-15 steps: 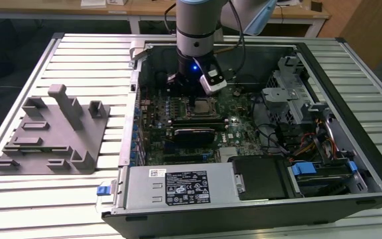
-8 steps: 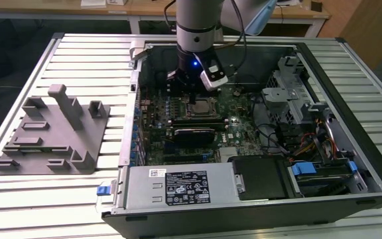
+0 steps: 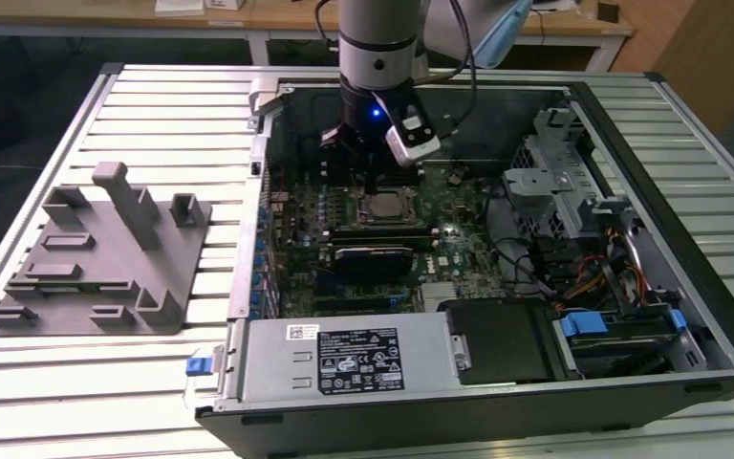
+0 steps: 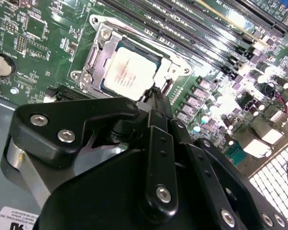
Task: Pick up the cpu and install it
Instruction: 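Close the cpu cover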
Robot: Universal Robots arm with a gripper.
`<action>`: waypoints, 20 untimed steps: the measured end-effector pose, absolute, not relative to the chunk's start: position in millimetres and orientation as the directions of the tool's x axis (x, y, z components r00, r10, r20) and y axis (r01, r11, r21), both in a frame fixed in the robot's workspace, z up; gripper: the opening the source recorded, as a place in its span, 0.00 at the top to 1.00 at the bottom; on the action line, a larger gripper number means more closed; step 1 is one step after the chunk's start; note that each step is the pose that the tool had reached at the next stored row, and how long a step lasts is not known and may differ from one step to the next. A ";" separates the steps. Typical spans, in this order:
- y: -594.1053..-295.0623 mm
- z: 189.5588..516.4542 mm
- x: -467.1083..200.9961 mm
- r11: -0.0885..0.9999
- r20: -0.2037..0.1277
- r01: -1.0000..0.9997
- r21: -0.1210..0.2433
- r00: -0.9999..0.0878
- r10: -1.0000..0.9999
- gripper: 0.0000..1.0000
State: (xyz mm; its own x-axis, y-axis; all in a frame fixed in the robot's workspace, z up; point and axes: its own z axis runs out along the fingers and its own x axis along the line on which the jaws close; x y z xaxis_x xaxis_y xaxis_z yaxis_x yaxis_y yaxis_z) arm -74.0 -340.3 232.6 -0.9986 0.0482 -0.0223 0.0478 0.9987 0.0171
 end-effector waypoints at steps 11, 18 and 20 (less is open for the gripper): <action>-340.3 232.9 -62.1 0.999 -0.022 0.048 0.017 -0.999 0.048 0.89; -340.3 232.9 -48.8 0.999 -0.022 0.048 0.017 -0.999 0.048 0.89; -340.3 232.9 -46.6 0.999 -0.022 0.048 0.017 -0.999 0.048 0.89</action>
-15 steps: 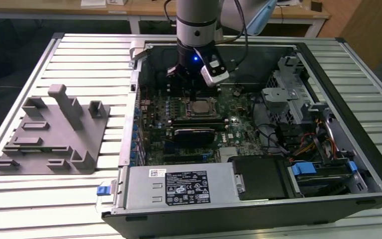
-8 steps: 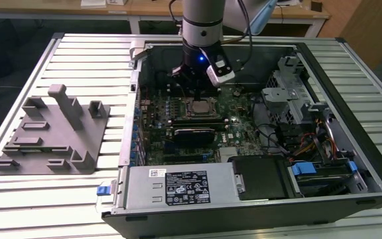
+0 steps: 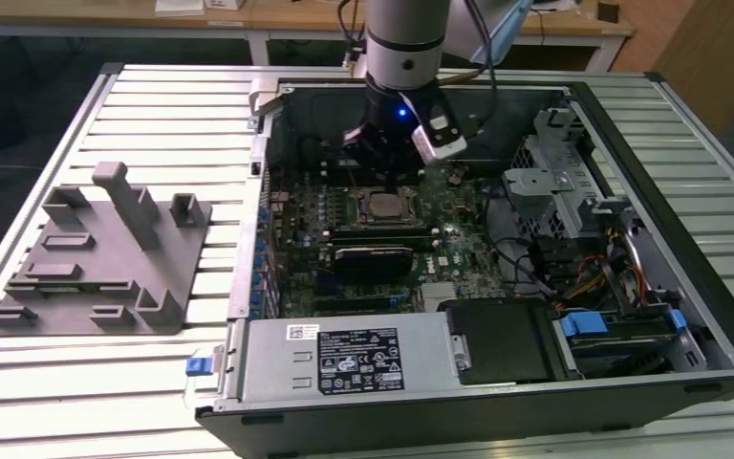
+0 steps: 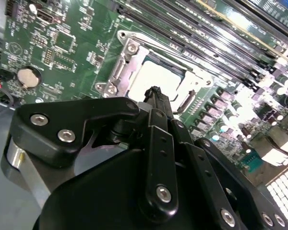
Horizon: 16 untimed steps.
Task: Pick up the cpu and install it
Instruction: 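Close the cpu cover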
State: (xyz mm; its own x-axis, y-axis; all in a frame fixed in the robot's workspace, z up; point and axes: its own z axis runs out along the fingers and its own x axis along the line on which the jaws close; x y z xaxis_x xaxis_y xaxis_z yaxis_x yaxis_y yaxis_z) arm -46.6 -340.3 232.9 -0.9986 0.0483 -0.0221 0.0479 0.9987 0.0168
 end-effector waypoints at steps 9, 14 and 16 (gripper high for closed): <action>-340.2 239.2 -45.4 0.999 -0.022 0.048 0.017 -0.999 0.048 0.89; -340.1 241.1 -45.3 0.999 -0.022 0.048 0.017 -0.999 0.048 0.89; -340.2 241.2 -45.2 0.999 -0.022 0.047 0.017 -0.999 0.048 0.89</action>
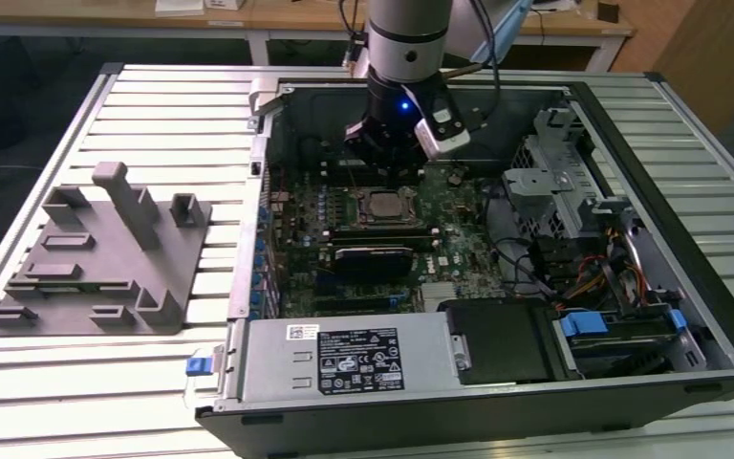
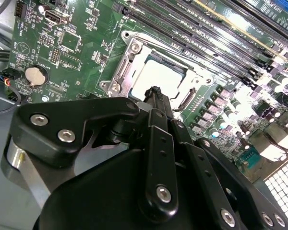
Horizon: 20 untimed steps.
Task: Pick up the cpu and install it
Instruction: 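Install the first cpu locking lever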
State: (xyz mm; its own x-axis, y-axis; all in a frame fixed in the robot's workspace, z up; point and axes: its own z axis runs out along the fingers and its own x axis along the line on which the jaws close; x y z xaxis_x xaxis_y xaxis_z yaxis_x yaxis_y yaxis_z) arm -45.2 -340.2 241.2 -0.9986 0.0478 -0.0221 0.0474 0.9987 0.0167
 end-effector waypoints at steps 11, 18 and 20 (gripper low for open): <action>-340.2 241.2 -45.0 0.999 -0.022 0.047 0.017 -0.999 0.048 0.89; -340.2 241.2 -60.3 0.999 -0.023 0.047 0.017 -0.999 0.047 0.89; -340.2 241.2 -67.2 0.999 -0.024 0.047 0.017 -0.999 0.048 0.89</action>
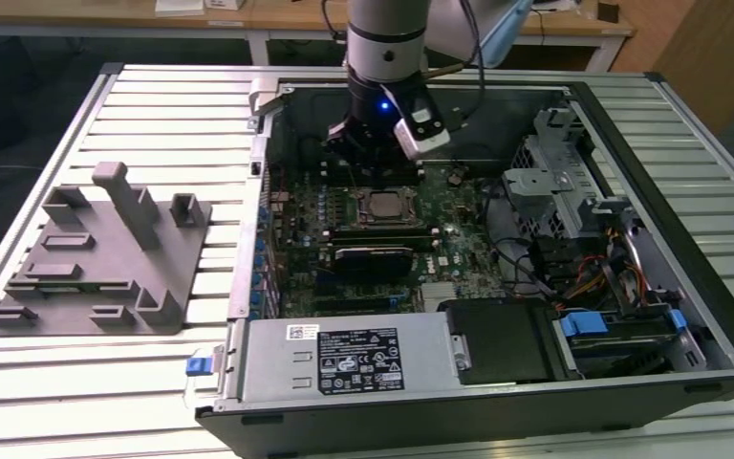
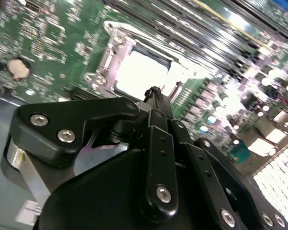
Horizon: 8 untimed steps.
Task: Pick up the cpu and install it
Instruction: 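Install the first cpu locking lever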
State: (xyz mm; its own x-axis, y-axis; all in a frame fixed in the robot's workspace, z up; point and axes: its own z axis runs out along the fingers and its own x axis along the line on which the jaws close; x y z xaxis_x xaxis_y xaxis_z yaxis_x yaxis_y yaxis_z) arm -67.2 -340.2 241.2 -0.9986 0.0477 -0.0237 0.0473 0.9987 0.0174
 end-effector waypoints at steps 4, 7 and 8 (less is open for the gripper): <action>-340.2 241.2 -81.0 0.999 -0.026 0.047 0.018 -0.999 0.048 0.89; -340.2 241.2 -90.5 0.999 -0.027 0.047 0.019 -0.998 0.048 0.89; -340.2 241.2 -93.5 0.999 -0.027 0.047 0.019 -0.998 0.048 0.89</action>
